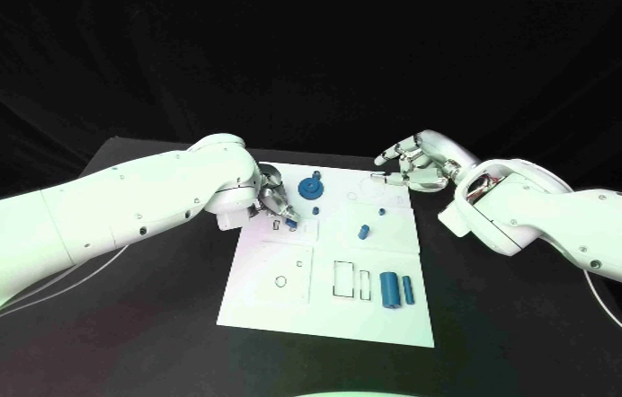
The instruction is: Assemble the parts on the task board
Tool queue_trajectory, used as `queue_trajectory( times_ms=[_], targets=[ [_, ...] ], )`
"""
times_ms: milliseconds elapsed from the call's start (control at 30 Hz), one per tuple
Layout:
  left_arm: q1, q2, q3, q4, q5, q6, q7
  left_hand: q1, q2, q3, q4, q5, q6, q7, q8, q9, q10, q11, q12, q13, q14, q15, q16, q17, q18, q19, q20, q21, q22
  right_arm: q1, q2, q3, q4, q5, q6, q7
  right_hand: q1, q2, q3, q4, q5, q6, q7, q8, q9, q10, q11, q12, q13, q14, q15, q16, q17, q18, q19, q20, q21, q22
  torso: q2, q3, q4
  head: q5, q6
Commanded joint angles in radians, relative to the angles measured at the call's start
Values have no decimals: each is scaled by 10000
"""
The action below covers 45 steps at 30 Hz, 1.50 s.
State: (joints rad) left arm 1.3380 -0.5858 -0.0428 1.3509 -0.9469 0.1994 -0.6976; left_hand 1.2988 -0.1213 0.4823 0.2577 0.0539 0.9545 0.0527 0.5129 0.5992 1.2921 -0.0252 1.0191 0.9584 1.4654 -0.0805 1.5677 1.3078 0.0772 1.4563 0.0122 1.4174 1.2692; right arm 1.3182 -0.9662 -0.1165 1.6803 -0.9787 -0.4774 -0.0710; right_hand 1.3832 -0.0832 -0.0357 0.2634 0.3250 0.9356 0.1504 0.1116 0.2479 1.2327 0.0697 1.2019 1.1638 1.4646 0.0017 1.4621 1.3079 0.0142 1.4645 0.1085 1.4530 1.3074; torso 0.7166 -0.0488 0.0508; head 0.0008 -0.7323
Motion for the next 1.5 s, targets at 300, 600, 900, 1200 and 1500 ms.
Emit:
queue_trajectory(
  times_ms=[300, 600, 900, 1200, 1500],
  targets=[
    [-183, -353, 11, 725, -410, -1940, -226, -412, -176, 2371, -2043, -17, -8, -45, 179, 270, 157, -15, 87, 61, 1054, -54, 31, 2630, -170, -13, -25, 39, 4, -9, -50, -12, -2, -132, 199, -16, 1, 137, -1, -64, 57, 47, 3, 60, 14, 15, -27, -16, 6, 622, -88, -57, 808, 193, 244, -71, -30, 1795, 15, -11, 2, 0, -24],
    [-404, -357, 0, 873, -1108, -1713, -237, -521, -262, 2499, -2126, -19, 16, -66, 231, 328, 231, -34, 160, 130, 1054, -69, 31, 2630, -180, 12, -35, 68, 61, -12, -60, -18, 2, -133, 227, -13, -10, 140, -8, -60, 60, 49, 3, 63, 15, 17, -27, -15, 4, 625, -88, -52, 817, 192, 246, -71, -27, 1798, 19, -6, -34, 37, -65],
    [-506, -341, -9, 878, -1575, -1463, -285, -615, -340, 2598, -2198, -19, 59, -95, 285, 379, 285, -59, 186, 146, 1054, -87, 31, 2630, -194, 43, -41, 104, 130, -14, -68, -21, 4, -133, 240, -15, -18, 142, -14, -56, 60, 51, 3, 65, 16, 10, -27, -23, -6, 623, -88, -59, 807, 193, 243, -72, -32, 1795, 17, -5, -30, 52, -87],
    [-518, -409, -8, 909, -1671, -1091, -351, -683, -382, 2685, -2243, -18, 100, -119, 332, 420, 312, -79, 190, 148, 1054, -100, 31, 2630, -203, 61, -42, 126, 175, -15, -65, -21, 4, -133, 234, -15, -20, 142, -14, -56, 60, 52, 3, 66, 16, 9, -27, -24, -7, 622, -88, -60, 805, 193, 243, -72, -33, 1794, 22, -5, -24, 33, -114],
    [-519, -423, -5, 928, -1687, -802, -369, -745, -431, 2756, -2281, -19, 123, -134, 369, 457, 334, -92, 194, 150, 1054, -110, 31, 2630, -208, 74, -43, 142, 205, -17, -44, -22, -4, -133, 240, -9, -20, 142, -14, -56, 60, 52, 3, 66, 16, 9, -27, -24, -7, 622, -88, -60, 805, 193, 243, -72, -33, 1794, 15, -7, -31, 41, -137]
  ],
)
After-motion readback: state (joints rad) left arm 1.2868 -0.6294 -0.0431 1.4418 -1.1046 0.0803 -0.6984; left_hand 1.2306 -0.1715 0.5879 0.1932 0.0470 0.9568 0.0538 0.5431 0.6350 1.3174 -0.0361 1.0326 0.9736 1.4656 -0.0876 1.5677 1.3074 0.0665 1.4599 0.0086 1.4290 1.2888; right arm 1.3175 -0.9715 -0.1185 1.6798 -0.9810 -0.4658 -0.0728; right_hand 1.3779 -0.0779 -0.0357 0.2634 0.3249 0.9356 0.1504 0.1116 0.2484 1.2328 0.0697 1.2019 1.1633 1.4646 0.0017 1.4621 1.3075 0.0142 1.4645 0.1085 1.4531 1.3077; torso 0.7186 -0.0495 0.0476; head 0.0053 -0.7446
